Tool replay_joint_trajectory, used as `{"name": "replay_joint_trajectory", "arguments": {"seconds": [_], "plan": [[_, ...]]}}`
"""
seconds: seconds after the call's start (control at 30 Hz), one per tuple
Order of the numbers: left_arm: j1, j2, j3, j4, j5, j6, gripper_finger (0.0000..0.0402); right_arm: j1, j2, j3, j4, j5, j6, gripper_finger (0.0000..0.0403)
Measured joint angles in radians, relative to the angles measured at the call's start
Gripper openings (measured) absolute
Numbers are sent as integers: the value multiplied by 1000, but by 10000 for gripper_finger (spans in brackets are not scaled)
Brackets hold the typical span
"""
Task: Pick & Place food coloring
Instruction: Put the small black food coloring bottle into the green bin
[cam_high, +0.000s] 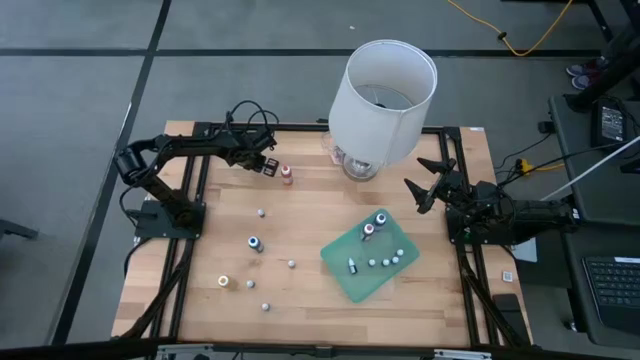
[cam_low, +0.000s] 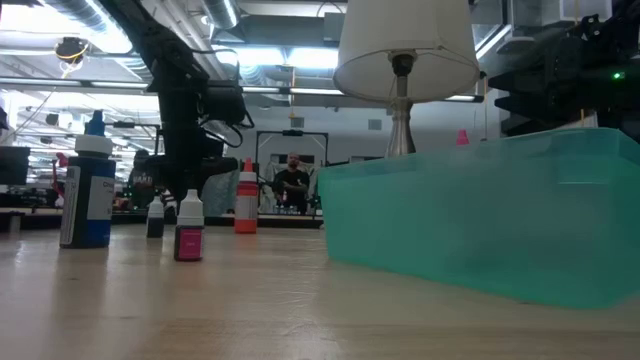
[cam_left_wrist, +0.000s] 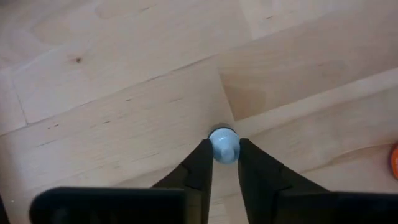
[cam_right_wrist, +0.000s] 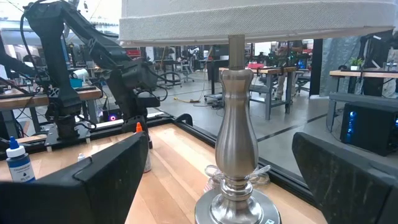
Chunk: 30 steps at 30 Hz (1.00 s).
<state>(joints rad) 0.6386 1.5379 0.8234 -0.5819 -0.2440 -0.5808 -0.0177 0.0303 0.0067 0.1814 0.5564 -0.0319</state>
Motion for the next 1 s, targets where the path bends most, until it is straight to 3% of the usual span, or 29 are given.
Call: {"name": "replay_joint_trajectory", "arguments": {"seconds": [0.43, 0.73, 1.0], "plan": [[-56, -95, 29, -86, 26, 16, 53, 0, 0, 0, 0, 0, 0, 397], [-117, -223, 198, -371, 20, 126, 53, 0, 0, 0, 0, 0, 0, 397], [-273, -236, 386, -563, 39, 227, 53, 0, 0, 0, 0, 0, 0, 397]]}}
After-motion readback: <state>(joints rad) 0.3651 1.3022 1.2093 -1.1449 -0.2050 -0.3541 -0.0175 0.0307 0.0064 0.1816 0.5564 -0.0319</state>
